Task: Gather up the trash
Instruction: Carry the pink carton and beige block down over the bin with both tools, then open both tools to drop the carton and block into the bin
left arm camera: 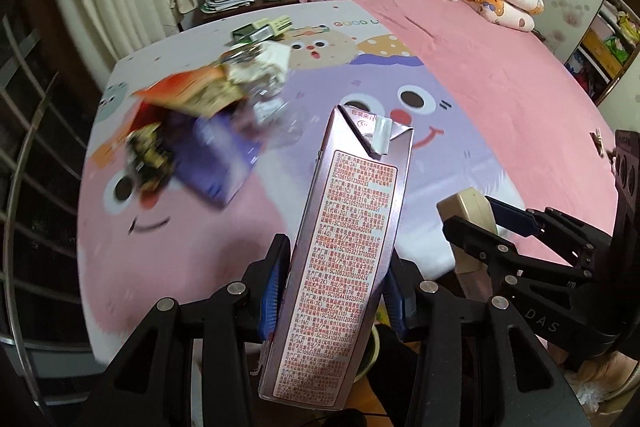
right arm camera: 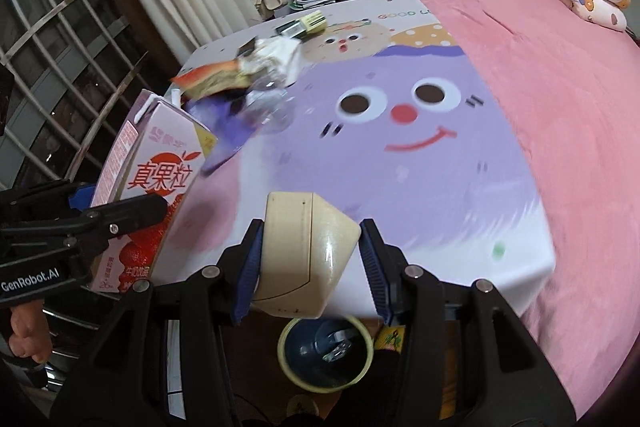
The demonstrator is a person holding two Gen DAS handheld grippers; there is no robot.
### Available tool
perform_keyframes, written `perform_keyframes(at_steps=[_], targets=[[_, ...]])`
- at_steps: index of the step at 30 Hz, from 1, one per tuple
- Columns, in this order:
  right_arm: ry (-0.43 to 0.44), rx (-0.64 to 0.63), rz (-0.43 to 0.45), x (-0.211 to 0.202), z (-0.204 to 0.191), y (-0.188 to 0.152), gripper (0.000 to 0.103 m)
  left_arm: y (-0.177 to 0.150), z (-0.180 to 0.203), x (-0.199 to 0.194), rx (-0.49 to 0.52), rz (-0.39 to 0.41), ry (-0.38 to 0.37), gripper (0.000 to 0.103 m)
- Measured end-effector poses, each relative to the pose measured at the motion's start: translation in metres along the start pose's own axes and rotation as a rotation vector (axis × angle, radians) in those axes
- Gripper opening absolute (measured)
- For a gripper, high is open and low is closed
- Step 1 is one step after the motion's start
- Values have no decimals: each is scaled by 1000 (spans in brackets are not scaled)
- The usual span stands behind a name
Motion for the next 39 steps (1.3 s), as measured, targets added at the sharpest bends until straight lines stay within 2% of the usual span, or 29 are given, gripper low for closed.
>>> perform_keyframes(at_steps=[9, 18, 23, 29, 35, 39], targets=[[-12, 9, -2, -46, -70, -73, 44, -101, -61, -54, -23, 17, -4, 42], [16, -21, -120, -43, -103, -144, 44, -180, -87, -51, -73, -62, -9, 42], [49, 12, -197, -14, -100, -186, 44, -220, -89, -18, -105, -137, 5, 42], [83, 70, -287, 43, -86, -243, 44, -265, -88, 41, -154, -224, 27, 42], [91, 115, -357, 123, -57, -303, 45, -304, -88, 125, -187, -278, 44, 42], [86, 117, -396, 177, -37, -339, 45, -325, -89, 183, -204, -284, 62, 43]])
Point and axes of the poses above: each gripper's, at about its wrist camera, not at the fingertips, and x roughly the way its jaws point, z to its right, y to its top, the point moved 9 cm from there along x, roughly the way its jaws point, and after that the axes turned 13 degrees about -x, right-handed, at the moved point
